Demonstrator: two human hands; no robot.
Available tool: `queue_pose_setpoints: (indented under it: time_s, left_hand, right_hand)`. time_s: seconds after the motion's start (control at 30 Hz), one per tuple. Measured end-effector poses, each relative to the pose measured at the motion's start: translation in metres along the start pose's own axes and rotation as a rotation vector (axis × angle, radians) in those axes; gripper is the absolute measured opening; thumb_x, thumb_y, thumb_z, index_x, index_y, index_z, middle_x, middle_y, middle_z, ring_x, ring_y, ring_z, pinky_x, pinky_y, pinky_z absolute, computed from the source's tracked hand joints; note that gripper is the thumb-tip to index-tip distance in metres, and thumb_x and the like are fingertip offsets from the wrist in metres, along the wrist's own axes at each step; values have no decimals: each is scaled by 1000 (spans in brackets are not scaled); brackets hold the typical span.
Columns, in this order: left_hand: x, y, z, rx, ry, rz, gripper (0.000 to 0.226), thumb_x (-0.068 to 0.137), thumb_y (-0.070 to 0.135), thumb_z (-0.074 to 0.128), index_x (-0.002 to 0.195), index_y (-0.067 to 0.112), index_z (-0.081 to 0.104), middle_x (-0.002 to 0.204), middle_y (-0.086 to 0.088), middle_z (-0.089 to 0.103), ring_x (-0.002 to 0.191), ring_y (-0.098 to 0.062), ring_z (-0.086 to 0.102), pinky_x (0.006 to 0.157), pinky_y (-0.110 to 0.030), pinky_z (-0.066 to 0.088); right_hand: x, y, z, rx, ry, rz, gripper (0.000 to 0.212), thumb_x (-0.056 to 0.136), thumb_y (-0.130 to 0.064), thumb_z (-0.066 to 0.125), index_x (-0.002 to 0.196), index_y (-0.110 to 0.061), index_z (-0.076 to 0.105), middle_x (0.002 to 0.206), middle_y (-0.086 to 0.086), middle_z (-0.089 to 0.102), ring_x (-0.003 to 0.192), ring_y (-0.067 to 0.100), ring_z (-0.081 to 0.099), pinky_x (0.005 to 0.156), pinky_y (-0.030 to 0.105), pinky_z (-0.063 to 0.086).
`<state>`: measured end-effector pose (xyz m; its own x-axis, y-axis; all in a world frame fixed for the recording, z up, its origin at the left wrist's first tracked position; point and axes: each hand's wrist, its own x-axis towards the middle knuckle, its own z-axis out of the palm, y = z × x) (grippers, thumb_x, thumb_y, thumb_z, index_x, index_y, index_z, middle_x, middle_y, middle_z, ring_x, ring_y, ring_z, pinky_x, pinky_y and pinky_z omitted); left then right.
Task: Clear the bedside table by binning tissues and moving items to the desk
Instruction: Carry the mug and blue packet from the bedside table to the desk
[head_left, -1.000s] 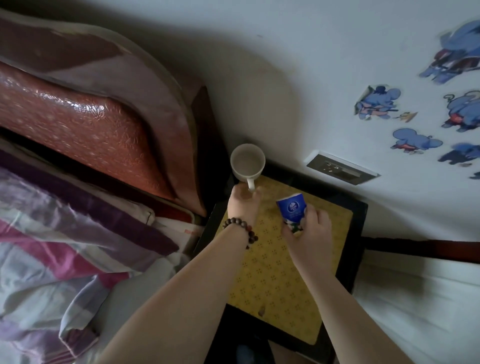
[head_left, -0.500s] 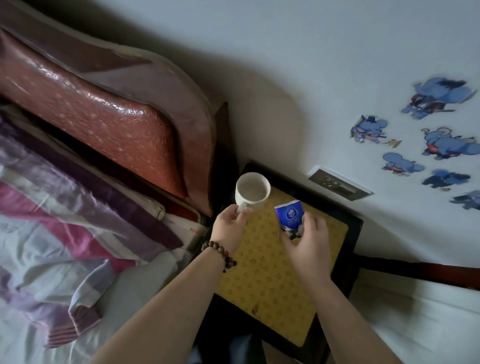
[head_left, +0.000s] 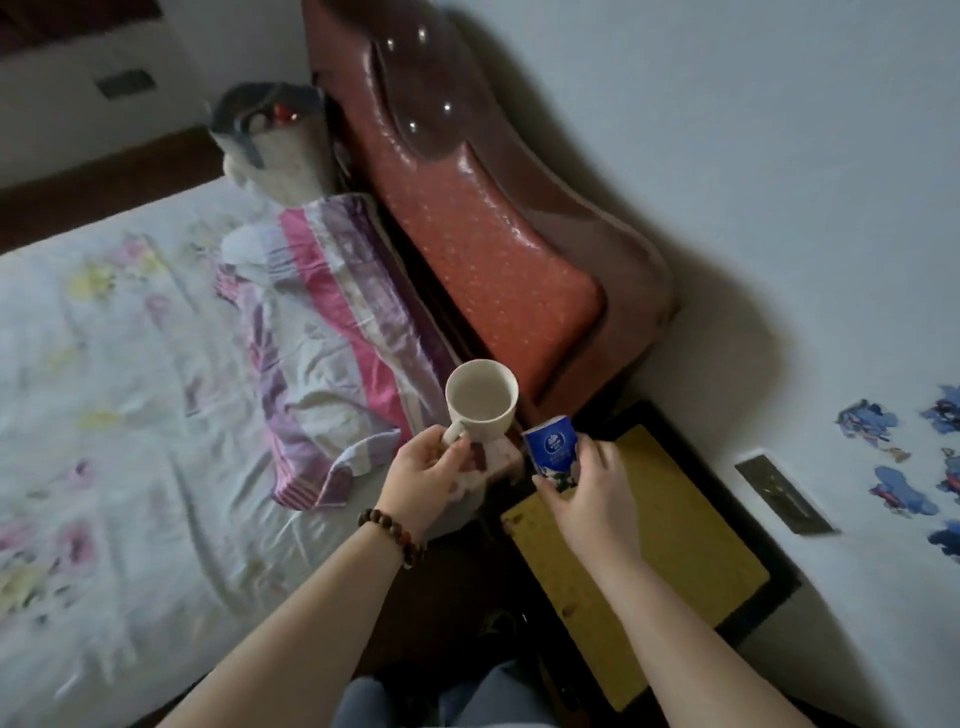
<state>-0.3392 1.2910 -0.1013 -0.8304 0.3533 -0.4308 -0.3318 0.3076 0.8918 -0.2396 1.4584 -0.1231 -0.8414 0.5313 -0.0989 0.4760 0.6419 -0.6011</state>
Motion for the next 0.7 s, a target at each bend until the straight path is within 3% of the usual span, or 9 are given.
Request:
queue_pose_setpoints:
  time_s: [0.17, 0.27, 0.43, 0.7]
  left_hand:
    - [-44, -12, -82, -135, 241, 46, 8, 91, 22, 57, 93, 18, 64, 96, -16, 70, 89, -27, 67, 75, -39, 52]
    - [-79, -33, -139, -223, 372, 66, 10, 91, 18, 57, 97, 13, 64, 96, -20, 69, 85, -27, 65, 72, -39, 50]
    - [-161, -85, -233, -326, 597, 45, 5, 89, 22, 60, 91, 26, 64, 87, -1, 71, 85, -14, 68, 75, -37, 53]
    - [-342, -200, -371, -394, 1002, 25, 6, 87, 29, 63, 93, 30, 64, 92, 3, 70, 90, -15, 66, 76, -36, 56]
  right_hand:
    - [-6, -81, 38, 3, -120, -230, 61, 76, -38, 73, 126, -11, 49, 113, 3, 49, 101, 19, 54, 85, 34, 50]
    - [-24, -131, 70, -25, -169, -361, 59, 75, -36, 74, 124, -11, 51, 111, 4, 51, 98, 22, 54, 78, 30, 45]
    - [-86, -214, 136, -34, -297, -527, 54, 75, -44, 71, 116, -15, 53, 108, 1, 49, 96, 17, 51, 73, 25, 39]
    - [-260, -351, 257, -76, -576, -852, 47, 76, -41, 71, 111, -17, 51, 105, 1, 50, 89, 15, 48, 76, 28, 44]
